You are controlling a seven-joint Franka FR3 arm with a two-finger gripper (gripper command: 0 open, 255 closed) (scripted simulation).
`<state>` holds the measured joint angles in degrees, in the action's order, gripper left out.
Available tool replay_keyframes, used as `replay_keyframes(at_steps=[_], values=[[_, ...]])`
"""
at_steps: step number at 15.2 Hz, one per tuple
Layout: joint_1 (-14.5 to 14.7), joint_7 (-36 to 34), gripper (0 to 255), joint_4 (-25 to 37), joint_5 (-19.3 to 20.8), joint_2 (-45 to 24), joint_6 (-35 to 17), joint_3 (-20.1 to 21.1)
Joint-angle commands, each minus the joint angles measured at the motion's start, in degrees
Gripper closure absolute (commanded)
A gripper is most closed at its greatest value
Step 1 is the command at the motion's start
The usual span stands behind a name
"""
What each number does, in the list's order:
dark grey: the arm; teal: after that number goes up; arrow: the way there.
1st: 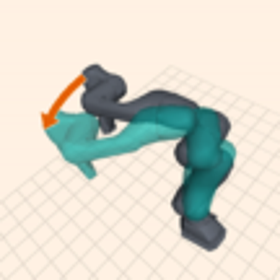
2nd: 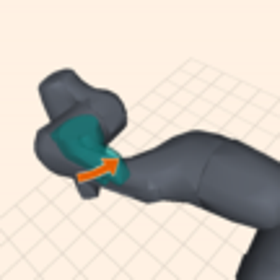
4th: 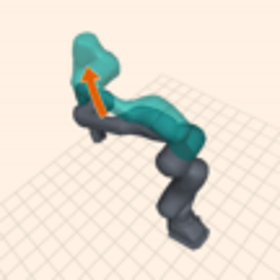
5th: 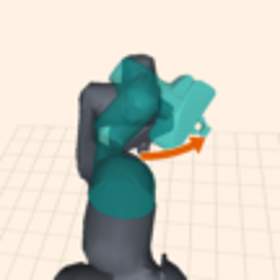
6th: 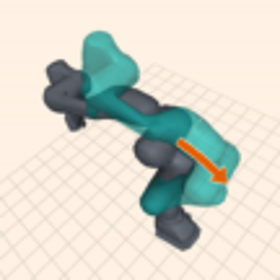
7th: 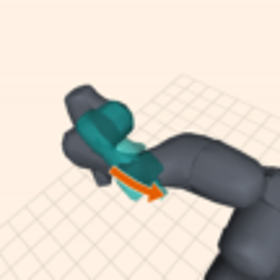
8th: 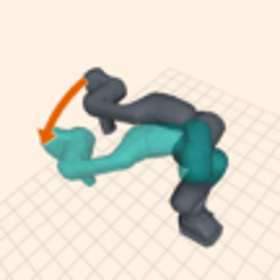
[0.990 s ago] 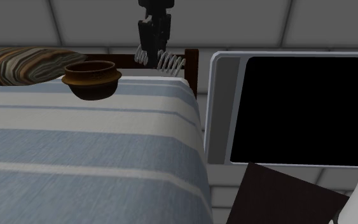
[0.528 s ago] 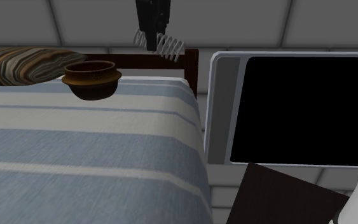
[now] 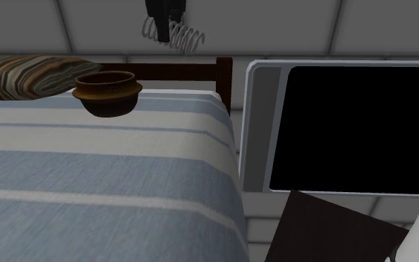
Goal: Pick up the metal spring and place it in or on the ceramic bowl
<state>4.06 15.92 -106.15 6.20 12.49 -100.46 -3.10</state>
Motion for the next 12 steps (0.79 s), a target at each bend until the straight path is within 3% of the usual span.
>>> replay_keyframes(at_steps=[1, 7, 12], values=[[0.2, -0.3, 255, 4.4, -0.2, -4.3, 0.2, 0.2], [0.6, -0.8, 255, 22.6, -0.9, -19.2, 3.5, 0.6], [0.8, -0.8, 255, 45.0, -1.4, -34.8, 10.3, 0.9]])
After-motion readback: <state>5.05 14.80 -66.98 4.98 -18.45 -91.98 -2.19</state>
